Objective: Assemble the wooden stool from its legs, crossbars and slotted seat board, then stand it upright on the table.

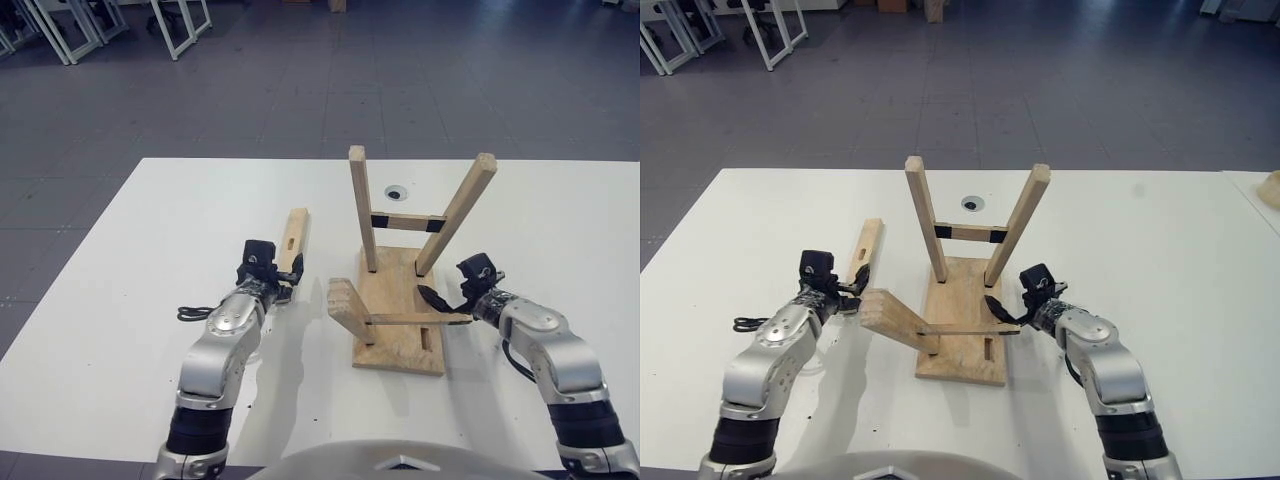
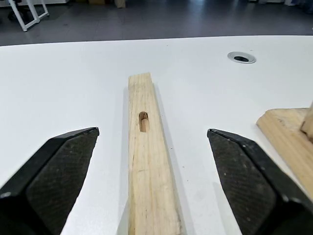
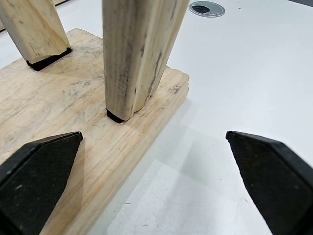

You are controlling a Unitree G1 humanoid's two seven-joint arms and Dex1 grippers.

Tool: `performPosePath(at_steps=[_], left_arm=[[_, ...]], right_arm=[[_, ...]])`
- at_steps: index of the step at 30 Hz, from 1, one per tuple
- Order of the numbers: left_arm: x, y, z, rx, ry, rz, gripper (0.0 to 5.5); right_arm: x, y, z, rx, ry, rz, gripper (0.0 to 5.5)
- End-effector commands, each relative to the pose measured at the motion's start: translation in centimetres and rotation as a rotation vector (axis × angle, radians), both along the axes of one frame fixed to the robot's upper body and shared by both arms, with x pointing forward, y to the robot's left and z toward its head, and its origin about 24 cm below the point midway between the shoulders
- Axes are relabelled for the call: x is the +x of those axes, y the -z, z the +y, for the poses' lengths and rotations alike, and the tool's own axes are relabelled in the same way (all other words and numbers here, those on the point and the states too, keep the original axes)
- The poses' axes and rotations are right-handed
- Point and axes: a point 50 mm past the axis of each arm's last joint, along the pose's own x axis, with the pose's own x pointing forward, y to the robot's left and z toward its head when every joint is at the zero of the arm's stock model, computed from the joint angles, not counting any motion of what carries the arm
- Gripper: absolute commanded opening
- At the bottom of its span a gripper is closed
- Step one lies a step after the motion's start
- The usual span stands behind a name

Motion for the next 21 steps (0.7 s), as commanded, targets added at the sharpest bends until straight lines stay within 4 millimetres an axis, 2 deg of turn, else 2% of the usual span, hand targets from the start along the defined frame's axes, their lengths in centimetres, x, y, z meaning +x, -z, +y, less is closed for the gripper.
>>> performPosePath(at_steps=[1,4,8,15,21], left_arm=[[-0.4,1.8,0.5,0.018,-0.027,0.077,4.11],[-0.5,2.8,1.1,0.04,-0.036,0.108,4.11],[-1.0,4.5,0.8,-0.004,-0.004,0.183,4.11],[-2.1,5.9,0.5,-0.069,0.044,0.242,3.01],[-2.7,6.9,2.0,-0.065,-0.073,0.26,2.05]], right_arm=[[-0.5,0.7,0.4,0.008,-0.002,0.051,5.5],[-0.5,0.7,0.4,0.008,0.0,0.051,5.5],[-0.4,0.7,0.6,0.012,0.002,0.048,5.5],[-0.6,0.5,0.2,0.023,0.033,0.043,5.5],[-0.3,-0.2,-0.8,0.027,0.06,0.032,5.5]])
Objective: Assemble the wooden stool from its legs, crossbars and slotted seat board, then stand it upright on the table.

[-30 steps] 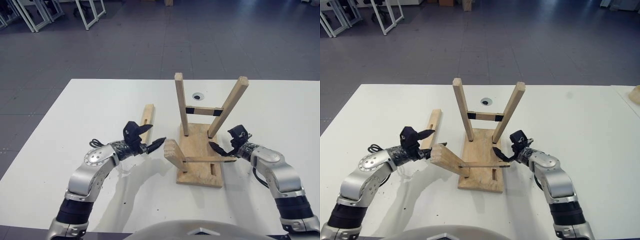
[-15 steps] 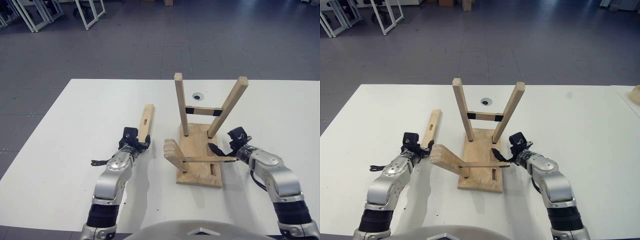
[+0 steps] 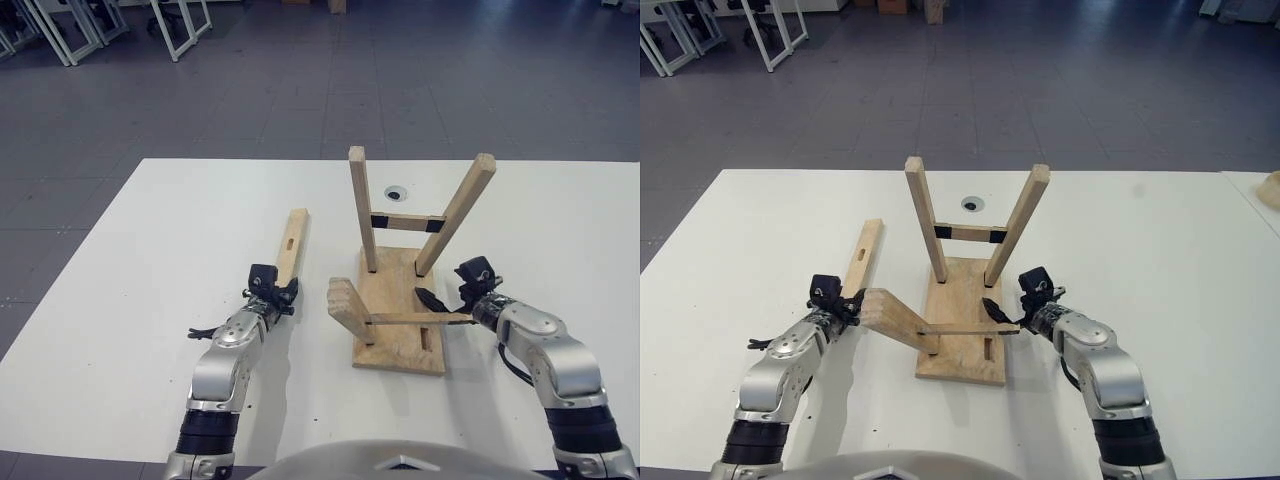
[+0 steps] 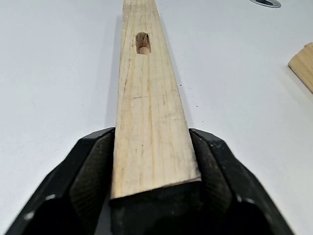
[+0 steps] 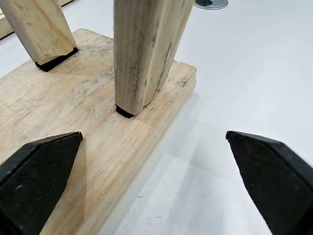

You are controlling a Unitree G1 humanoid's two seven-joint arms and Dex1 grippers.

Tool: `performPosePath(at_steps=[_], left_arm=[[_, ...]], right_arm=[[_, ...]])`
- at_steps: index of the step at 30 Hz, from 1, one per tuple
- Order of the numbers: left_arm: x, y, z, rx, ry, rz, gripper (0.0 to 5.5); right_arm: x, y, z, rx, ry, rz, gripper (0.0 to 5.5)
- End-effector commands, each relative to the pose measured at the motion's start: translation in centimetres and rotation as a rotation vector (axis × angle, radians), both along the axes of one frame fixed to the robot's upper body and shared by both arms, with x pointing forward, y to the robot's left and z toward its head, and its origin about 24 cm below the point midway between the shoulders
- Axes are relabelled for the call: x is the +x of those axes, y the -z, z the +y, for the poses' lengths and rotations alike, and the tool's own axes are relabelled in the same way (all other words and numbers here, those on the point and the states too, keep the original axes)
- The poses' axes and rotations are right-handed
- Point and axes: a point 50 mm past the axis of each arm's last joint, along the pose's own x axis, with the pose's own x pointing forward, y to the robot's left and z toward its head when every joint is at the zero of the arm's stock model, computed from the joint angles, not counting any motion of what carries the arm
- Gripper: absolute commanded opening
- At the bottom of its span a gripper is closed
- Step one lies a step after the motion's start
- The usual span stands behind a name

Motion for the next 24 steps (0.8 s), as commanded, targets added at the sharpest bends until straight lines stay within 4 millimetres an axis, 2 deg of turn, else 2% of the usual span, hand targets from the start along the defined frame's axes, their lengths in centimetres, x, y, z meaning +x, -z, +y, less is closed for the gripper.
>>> performPosePath(at_steps=[1,3,6,9,10,12,15,17,20,22,24], left_arm=[[-1.7,2.5,1.0,0.006,-0.074,0.121,2.05],[-1.7,2.3,1.2,-0.018,-0.076,0.093,2.05],[-1.2,-0.6,2.3,-0.195,-0.119,-0.085,2.04],[-1.1,-6.6,5.1,-0.474,-0.021,-0.386,2.04],[-1.5,-8.5,6.0,-0.562,0.06,-0.45,2.04],[-2.5,-11.4,6.5,-0.733,0.255,-0.496,2.04],[-4.1,-15.1,5.3,-0.942,0.619,-0.47,2.04],[-4.1,-16.2,4.2,-0.989,0.771,-0.424,2.04],[-3.3,-16.7,2.4,-1.04,0.922,-0.354,2.04],[-2.2,-16.5,1.3,-1.04,0.962,-0.318,2.04],[-1.4,-16.1,0.6,-1.041,0.978,-0.298,2.04]], right_arm=[[0.2,-0.3,-0.9,-0.017,0.021,0.005,5.5],[0.2,-0.4,-1.2,-0.009,0.033,0.009,5.5],[0.2,-1.6,-2.1,0.098,0.055,0.023,5.5],[-0.5,-4.6,-3.1,0.295,-0.06,0.071,5.5],[-0.7,-6.0,-3.5,0.387,-0.115,0.08,5.5],[-0.8,-8.9,-3.6,0.582,-0.235,0.065,5.5],[0.0,-13.3,-2.8,0.832,-0.432,-0.01,5.5],[0.7,-15.0,-1.5,0.918,-0.501,-0.038,5.5],[1.3,-16.5,1.6,1.027,-0.618,-0.02,5.5],[1.1,-16.9,3.5,1.07,-0.676,0.002,5.5],[0.8,-17.1,4.6,1.095,-0.7,0.025,5.5]])
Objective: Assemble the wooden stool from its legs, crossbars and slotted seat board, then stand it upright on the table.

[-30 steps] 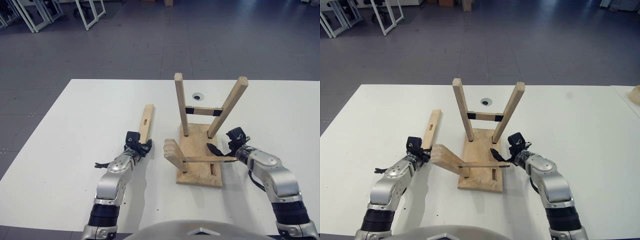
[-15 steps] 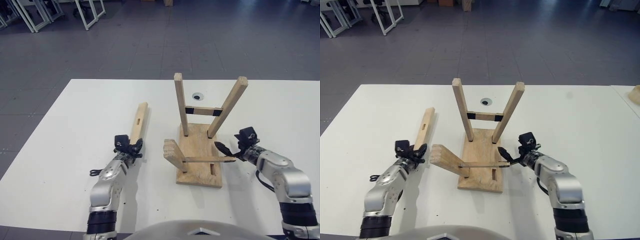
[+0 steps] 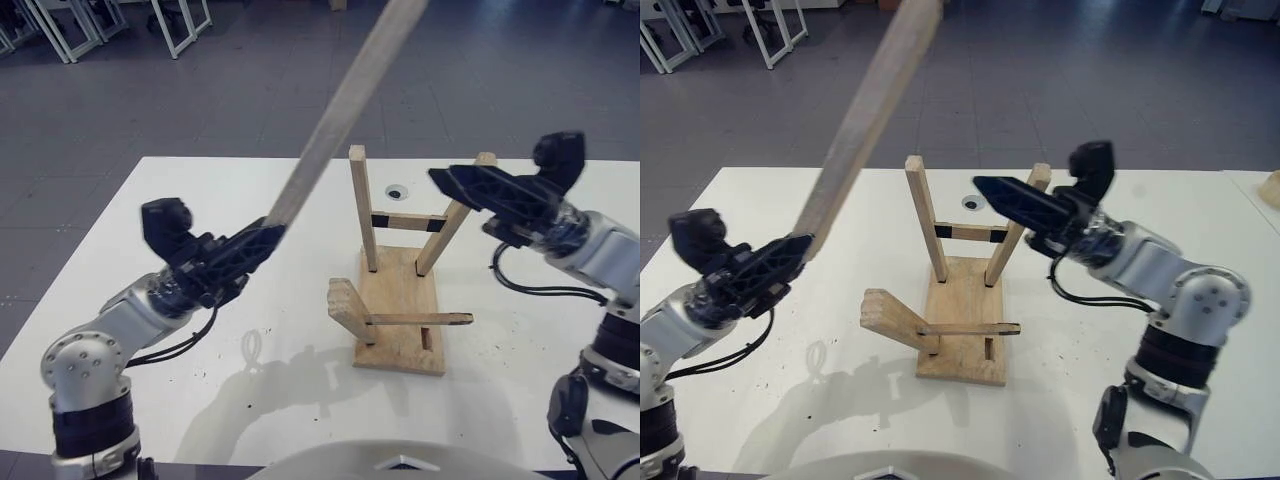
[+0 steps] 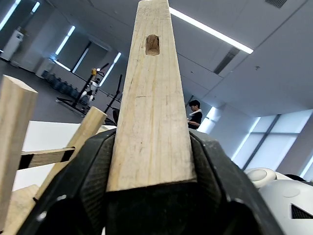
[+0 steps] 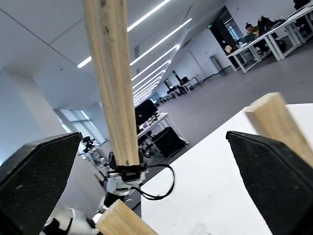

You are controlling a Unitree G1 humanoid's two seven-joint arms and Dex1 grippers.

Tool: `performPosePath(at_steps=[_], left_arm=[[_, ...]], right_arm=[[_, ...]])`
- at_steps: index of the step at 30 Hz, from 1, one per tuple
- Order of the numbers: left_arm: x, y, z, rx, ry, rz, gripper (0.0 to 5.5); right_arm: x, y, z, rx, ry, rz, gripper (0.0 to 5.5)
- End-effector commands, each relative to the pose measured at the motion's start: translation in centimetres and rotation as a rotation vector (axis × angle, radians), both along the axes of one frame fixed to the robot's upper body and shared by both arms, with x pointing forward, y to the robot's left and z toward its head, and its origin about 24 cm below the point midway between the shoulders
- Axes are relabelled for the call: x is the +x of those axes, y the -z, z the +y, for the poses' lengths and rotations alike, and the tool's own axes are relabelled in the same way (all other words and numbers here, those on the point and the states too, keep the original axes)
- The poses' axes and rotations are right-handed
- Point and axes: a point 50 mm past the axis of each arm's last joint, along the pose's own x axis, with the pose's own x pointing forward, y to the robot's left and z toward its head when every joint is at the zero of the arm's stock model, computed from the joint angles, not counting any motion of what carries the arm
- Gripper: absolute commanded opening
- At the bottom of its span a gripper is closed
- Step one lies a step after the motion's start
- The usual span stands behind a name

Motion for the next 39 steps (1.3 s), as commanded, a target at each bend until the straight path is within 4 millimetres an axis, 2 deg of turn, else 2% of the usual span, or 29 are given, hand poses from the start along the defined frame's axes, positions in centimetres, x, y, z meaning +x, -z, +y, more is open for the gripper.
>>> performPosePath(at_steps=[1,9,13,26,34,35,39], left_arm=[[1.4,0.4,-1.2,0.03,0.042,-0.001,2.04],[2.4,1.9,-4.1,0.062,0.125,0.013,2.04],[2.7,2.4,-4.9,0.064,0.135,0.017,2.04],[2.6,3.2,-4.8,0.101,0.113,0.018,2.04],[3.1,3.3,-5.0,0.116,0.095,0.049,2.04],[3.0,3.1,-4.8,0.089,0.114,0.062,2.42],[3.0,2.6,-4.0,0.049,0.111,0.092,3.06]], right_arm=[[-0.4,-0.9,1.9,0.029,-0.053,-0.002,5.5],[1.2,-0.5,4.1,0.031,-0.021,0.06,5.5],[1.9,-0.1,4.4,0.068,-0.006,0.107,4.73],[2.3,0.0,3.6,0.082,0.015,0.12,2.28],[2.9,0.1,3.5,0.115,0.079,0.138,2.19],[3.0,0.1,3.3,0.111,0.089,0.137,2.19],[3.1,0.2,2.5,0.098,0.126,0.13,2.06]])
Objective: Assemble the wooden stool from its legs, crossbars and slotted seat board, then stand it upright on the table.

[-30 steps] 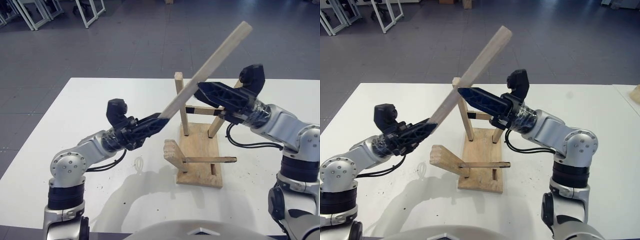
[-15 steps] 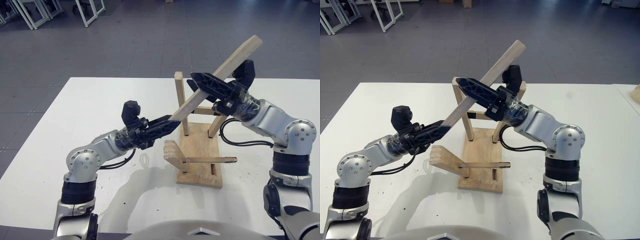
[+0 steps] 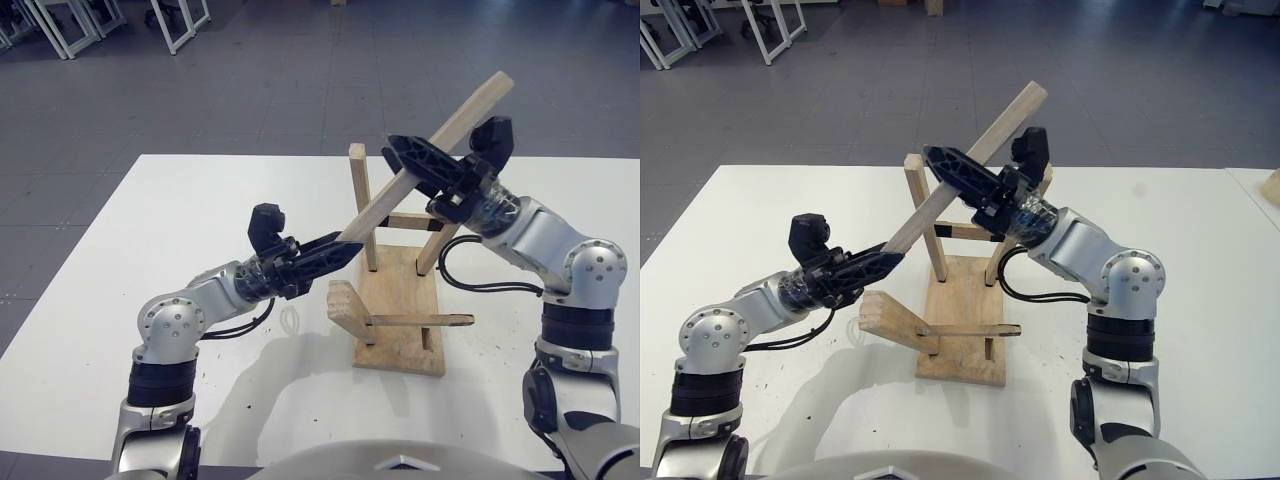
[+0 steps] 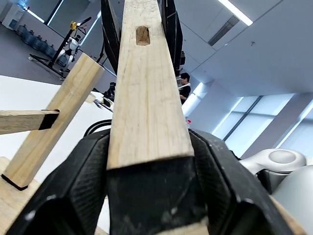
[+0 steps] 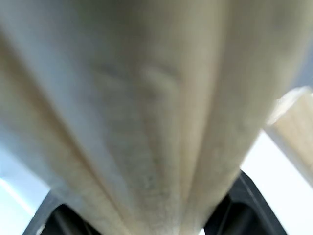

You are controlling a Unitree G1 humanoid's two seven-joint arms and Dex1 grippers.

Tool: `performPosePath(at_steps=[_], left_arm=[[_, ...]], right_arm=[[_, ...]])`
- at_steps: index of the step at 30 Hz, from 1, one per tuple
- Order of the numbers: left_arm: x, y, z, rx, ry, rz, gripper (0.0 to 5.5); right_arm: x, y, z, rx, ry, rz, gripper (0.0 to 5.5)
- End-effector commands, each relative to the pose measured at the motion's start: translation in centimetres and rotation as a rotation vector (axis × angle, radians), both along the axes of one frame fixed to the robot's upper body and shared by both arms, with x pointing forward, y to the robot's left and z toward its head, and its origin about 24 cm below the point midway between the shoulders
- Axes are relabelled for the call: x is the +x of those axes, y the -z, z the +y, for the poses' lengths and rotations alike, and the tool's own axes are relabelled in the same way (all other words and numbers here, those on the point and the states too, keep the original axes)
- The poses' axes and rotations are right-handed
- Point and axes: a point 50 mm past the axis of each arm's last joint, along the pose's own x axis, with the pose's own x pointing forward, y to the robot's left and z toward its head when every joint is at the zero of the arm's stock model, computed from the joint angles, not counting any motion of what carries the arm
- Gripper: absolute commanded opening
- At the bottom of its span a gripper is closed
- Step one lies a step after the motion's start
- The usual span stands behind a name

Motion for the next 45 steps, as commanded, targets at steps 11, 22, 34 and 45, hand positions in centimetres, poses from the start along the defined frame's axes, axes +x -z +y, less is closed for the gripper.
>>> performPosePath(at_steps=[11,22,34,45], left_arm=[[-0.6,0.4,2.8,0.021,-0.14,0.03,4.98],[-0.6,0.5,3.6,0.042,-0.212,0.001,5.02],[-0.5,0.3,3.7,0.073,-0.208,0.003,5.02],[-0.8,0.6,3.5,0.07,-0.236,0.009,5.02]], right_arm=[[-2.4,0.5,-7.1,-0.22,0.058,-0.193,2.06],[-5.5,8.4,-11.9,-0.411,0.049,-0.373,2.06],[-7.2,12.3,-10.9,-0.468,-0.014,-0.414,2.06],[-5.9,7.6,-10.5,-0.453,0.054,-0.634,2.06]])
